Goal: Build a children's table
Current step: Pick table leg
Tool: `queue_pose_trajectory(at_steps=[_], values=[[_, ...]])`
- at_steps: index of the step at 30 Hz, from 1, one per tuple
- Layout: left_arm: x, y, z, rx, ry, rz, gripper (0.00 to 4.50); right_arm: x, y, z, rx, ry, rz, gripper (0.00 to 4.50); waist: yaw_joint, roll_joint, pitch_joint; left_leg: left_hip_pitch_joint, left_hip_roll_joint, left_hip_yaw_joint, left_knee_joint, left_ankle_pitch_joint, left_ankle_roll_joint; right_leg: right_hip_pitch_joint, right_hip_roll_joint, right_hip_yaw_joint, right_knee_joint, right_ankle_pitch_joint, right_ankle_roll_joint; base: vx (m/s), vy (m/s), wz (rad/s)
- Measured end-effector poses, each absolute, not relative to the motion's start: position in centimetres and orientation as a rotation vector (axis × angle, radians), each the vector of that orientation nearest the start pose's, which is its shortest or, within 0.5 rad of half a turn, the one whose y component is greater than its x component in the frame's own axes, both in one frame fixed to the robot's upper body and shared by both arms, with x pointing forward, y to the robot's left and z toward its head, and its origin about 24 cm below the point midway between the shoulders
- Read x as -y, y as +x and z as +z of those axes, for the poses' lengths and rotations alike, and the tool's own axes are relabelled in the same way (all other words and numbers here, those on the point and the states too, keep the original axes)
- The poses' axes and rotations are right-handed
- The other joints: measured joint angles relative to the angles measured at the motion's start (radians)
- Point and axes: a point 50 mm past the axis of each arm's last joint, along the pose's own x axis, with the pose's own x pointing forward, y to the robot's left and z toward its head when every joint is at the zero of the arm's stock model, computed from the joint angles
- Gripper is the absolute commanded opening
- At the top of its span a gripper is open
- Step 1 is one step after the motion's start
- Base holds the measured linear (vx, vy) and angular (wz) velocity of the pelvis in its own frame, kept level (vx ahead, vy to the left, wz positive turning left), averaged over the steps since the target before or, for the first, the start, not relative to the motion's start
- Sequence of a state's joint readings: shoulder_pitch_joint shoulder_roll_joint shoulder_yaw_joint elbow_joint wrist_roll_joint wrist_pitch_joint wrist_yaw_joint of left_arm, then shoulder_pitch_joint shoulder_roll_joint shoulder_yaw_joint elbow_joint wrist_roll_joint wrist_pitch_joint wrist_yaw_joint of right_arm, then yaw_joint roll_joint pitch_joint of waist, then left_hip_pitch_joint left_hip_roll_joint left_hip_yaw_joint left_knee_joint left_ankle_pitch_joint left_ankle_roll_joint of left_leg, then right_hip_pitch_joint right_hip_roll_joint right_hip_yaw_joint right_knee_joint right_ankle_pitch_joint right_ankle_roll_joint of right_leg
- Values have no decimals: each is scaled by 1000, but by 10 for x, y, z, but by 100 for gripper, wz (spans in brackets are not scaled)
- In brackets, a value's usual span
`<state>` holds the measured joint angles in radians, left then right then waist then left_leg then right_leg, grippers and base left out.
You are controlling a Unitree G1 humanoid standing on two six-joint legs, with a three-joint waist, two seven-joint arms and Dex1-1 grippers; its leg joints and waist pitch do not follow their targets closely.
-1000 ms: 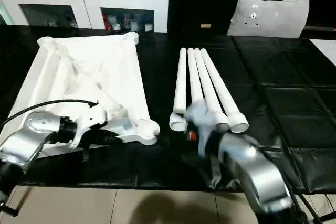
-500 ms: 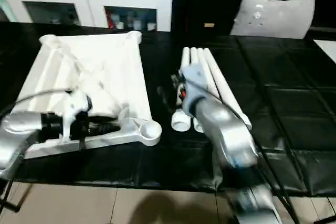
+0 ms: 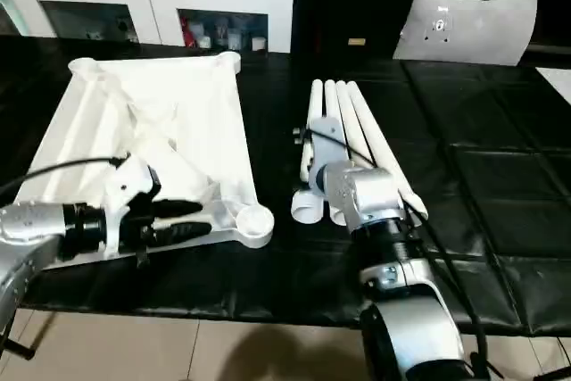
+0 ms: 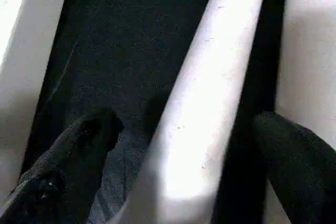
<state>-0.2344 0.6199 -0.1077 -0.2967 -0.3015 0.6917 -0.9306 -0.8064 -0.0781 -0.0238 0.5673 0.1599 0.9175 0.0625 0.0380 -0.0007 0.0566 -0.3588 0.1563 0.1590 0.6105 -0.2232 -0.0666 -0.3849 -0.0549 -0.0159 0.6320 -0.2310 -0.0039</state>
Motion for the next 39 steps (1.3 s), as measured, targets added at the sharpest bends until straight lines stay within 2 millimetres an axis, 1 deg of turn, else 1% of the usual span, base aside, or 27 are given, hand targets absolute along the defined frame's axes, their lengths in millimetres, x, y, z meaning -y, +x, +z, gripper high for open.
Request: queue_pose_trajectory(at_steps=[8, 10, 13, 14, 15, 16, 17, 19, 20, 22, 24, 26, 27, 33, 35, 37, 38, 39], values=[[-165, 251, 112, -410, 251, -1041, 191, 103, 367, 76, -760, 43, 265, 450, 1, -1, 0, 0, 0, 0, 0, 0, 0, 0, 0, 0, 0, 0, 0, 0, 0, 0], [-165, 251, 112, -413, 249, -1040, 194, 102, 366, 74, -773, 55, 286, 414, 2, -1, 0, 0, 0, 0, 0, 1, 1, 0, 0, 0, 0, 0, 0, 0, 0, 0], [-165, 251, 111, -419, 248, -1033, 194, 102, 366, 68, -801, 69, 298, 411, 3, -1, 0, 0, 0, 0, 0, 1, 1, 0, 0, 0, 0, 0, 0, 0, 0, 0], [-165, 252, 111, -420, 247, -1031, 194, 102, 366, 67, -804, 73, 298, 384, 3, -1, 0, 0, 0, 0, 0, 1, 2, 0, 0, 0, 0, 0, 0, 0, 0, 0], [-165, 252, 112, -421, 246, -1027, 194, 103, 366, 66, -806, 77, 298, 384, 3, -1, 0, 0, 0, 0, 0, 1, 2, 0, 0, 0, 0, 0, 0, 0, 0, 0], [-165, 252, 111, -424, 243, -1025, 194, 103, 366, 65, -808, 81, 301, 373, 3, -1, 0, 0, 0, 0, 0, 1, 2, 0, 0, 0, 1, 0, 0, 0, 0, 0], [-165, 252, 111, -425, 241, -1026, 194, 103, 367, 65, -810, 84, 302, 370, 4, -2, 0, 0, 0, 0, 0, 1, 2, 0, 0, 0, 1, 0, 0, 0, 0, 0], [-163, 252, 111, -429, 239, -1032, 194, 103, 368, 65, -809, 93, 300, 346, 4, -2, -1, 0, 0, 0, 0, 2, 2, 0, 0, 0, 1, 0, 0, 0, 0, 0], [-163, 251, 110, -430, 238, -1033, 194, 103, 368, 64, -808, 99, 298, 346, 4, -3, -1, 0, 0, 0, 0, 2, 2, 0, 0, 0, 1, 0, 0, 0, 0, 0], [-162, 251, 110, -431, 237, -1032, 194, 104, 368, 63, -808, 112, 297, 323, 6, -6, -3, 1, 0, 0, 0, 2, 2, 0, 0, 0, 1, 0, 0, 0, 0, 0], [-162, 252, 111, -426, 239, -1028, 194, 104, 368, 62, -805, 122, 294, 318, 7, -7, -3, 1, 0, 1, 0, 2, 2, 0, 0, 0, 1, 1, -1, 0, 0, 0], [-162, 252, 111, -417, 245, -1020, 194, 105, 369, 62, -801, 136, 289, 289, 7, -7, -3, 1, 0, 1, 0, 3, 2, 0, 0, 0, 1, 1, -2, 0, 0, 0], [-162, 252, 111, -415, 247, -1017, 194, 106, 369, 62, -800, 145, 286, 289, 8, -7, -3, 1, 0, 1, 0, 3, 2, 0, 0, 0, 1, 1, -2, 0, 0, 0], [-159, 253, 111, -400, 236, -996, 194, 111, 371, 61, -787, 219, 253, 229, 13, -7, -2, 1, 1, 1, 0, 4, 3, 0, 0, 0, 2, 2, -3, 0, 0, 0], [-157, 254, 111, -394, 222, -987, 194, 110, 372, 62, -771, 231, 243, 222, 16, -7, -2, 1, 1, 1, 0, 4, 3, 0, 0, 0, 2, 3, -3, 0, 0, 0], [-154, 256, 111, -373, 210, -968, 226, 111, 374, 63, -736, 264, 235, 209, 20, -6, -1, 0, 1, 1, 0, 4, 3, 0, 0, -1, 2, 3, -3, 0, 0, 0], [-152, 257, 112, -364, 206, -962, 226, 110, 374, 63, -725, 273, 235, 209, 21, -5, -1, 0, 1, 1, 0, 4, 3, 0, 0, -1, 2, 3, -3, 0, 0, 0], [-151, 258, 112, -357, 201, -954, 237, 111, 374, 63, -711, 282, 235, 201, 21, -3, -1, 0, 1, 1, 0, 4, 3, 0, 0, -1, 2, 3, -3, 0, 0, 0]])
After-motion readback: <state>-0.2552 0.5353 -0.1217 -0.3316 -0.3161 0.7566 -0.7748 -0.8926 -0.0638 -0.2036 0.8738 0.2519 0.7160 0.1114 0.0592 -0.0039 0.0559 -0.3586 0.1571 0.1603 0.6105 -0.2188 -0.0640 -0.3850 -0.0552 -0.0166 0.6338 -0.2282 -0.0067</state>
